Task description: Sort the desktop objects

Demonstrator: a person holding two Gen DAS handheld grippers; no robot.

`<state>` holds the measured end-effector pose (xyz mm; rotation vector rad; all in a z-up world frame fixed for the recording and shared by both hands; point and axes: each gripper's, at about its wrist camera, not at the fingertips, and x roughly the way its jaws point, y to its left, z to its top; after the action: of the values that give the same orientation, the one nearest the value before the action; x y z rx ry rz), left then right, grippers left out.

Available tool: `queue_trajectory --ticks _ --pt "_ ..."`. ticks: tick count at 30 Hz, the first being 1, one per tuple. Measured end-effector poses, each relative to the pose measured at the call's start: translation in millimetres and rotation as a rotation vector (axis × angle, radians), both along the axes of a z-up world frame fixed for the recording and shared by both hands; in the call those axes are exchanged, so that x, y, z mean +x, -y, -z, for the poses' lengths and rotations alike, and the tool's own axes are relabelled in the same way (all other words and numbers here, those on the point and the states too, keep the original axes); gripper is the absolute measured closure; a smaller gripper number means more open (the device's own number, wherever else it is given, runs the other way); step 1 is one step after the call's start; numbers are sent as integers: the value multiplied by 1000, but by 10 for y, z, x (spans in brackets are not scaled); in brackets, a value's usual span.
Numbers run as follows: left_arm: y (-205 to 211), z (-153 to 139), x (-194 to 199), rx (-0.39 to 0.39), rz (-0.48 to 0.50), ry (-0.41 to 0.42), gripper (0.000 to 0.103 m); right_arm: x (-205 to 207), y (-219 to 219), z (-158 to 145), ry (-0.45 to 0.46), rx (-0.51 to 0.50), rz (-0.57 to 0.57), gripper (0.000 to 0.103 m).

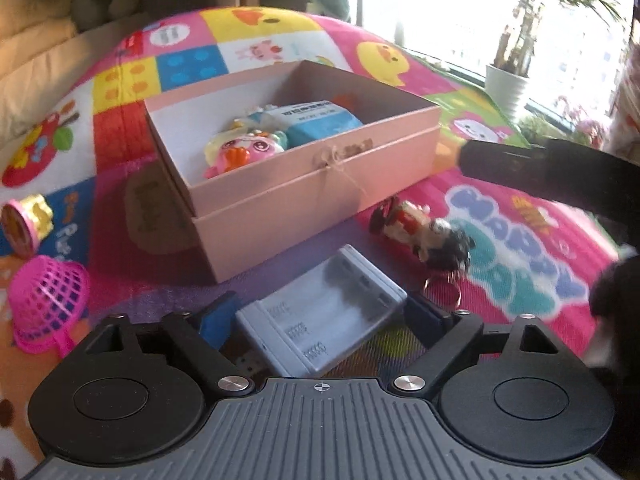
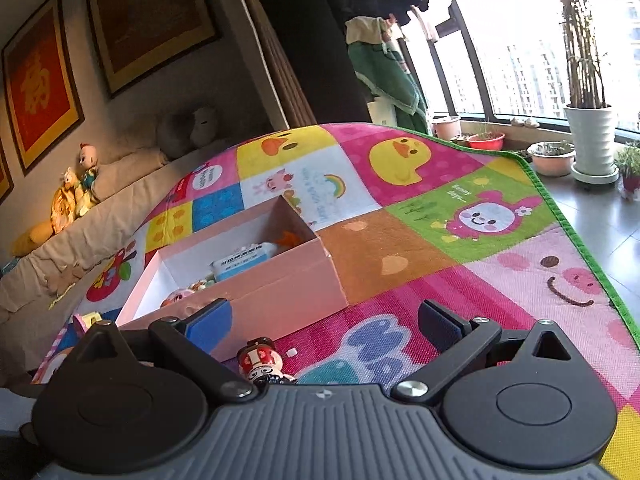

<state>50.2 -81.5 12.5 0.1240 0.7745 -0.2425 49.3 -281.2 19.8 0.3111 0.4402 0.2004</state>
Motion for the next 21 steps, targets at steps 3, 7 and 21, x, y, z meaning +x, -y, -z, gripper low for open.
queue_trajectory --ticks 3,7,21 --pt "-112 -8 -183 -4 88 -9 11 14 -72 5 -6 -31 -34 3" --pt "-303 -16 -459 34 211 -2 7 -19 -132 -6 10 -65 -48 3" --pt "-488 -74 -647 50 -60 -30 3 -21 -188 -1 11 -102 -67 3"
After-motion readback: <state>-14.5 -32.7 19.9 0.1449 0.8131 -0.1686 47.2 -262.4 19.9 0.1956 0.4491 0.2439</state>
